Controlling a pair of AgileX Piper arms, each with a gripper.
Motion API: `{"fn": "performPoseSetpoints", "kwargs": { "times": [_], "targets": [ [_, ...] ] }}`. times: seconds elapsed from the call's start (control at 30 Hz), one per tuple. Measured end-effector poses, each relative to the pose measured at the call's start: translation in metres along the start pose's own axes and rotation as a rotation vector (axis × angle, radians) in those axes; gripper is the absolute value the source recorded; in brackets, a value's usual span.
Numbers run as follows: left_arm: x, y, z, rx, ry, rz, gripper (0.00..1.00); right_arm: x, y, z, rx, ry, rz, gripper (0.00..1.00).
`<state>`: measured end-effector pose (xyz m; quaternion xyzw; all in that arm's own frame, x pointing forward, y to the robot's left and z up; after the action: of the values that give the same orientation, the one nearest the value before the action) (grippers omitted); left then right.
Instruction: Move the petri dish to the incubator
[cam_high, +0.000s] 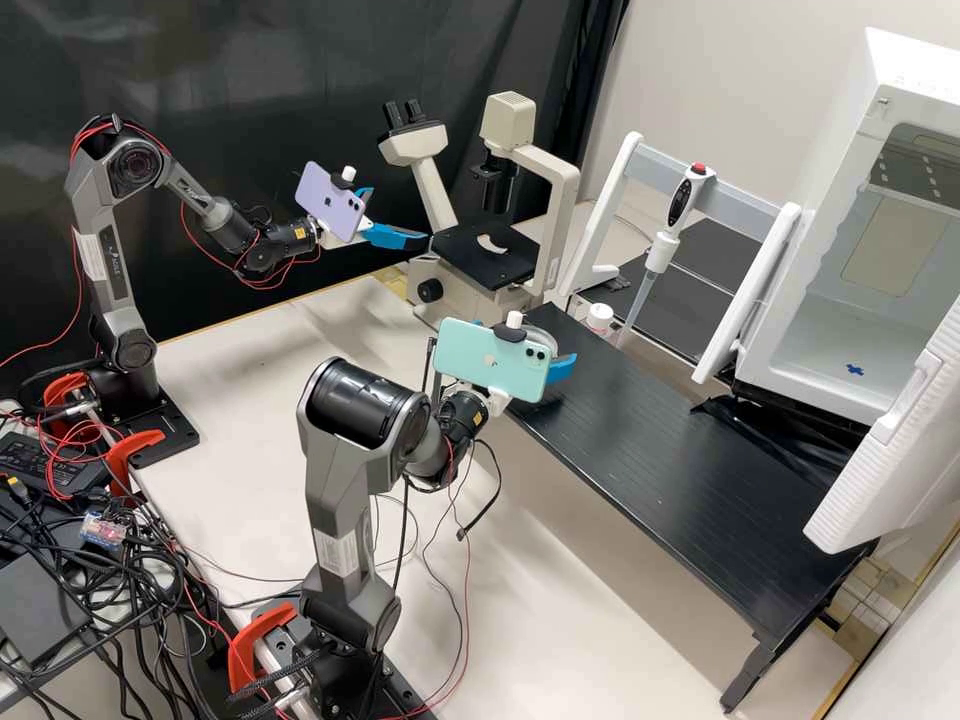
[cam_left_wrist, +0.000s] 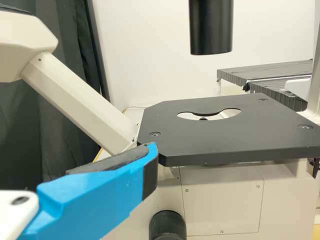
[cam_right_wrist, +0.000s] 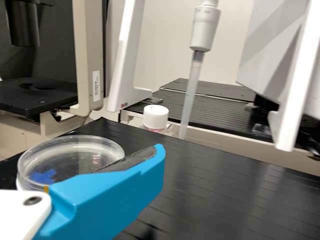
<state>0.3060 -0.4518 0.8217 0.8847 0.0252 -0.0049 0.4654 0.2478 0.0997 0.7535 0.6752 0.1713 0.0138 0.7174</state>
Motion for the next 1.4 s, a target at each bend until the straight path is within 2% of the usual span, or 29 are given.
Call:
{"fn": "performPoseSetpoints", "kwargs": {
  "times": [0.3, 0.57, 0.6, 1.4],
  "targets": [
    [0.0, 0.0, 0.0, 0.0, 0.0, 0.0, 1.0, 0.012, -0.009, 0.0, -0.035, -0.013, -0.027, 1.0],
    [0.0, 0.0, 0.0, 0.0, 0.0, 0.0, 1.0, 0.019, -0.012, 0.005, -0.047, -0.045, -0.035, 1.0],
    [0.0, 0.0, 0.0, 0.0, 0.0, 0.0, 1.0, 0.019, -0.012, 0.004, -0.047, -0.044, -0.033, 0.0],
    [0.0, 0.0, 0.0, 0.0, 0.0, 0.0, 1.0, 0.024, -0.011, 0.009, -0.049, -0.057, -0.034, 0.0]
  ]
}}
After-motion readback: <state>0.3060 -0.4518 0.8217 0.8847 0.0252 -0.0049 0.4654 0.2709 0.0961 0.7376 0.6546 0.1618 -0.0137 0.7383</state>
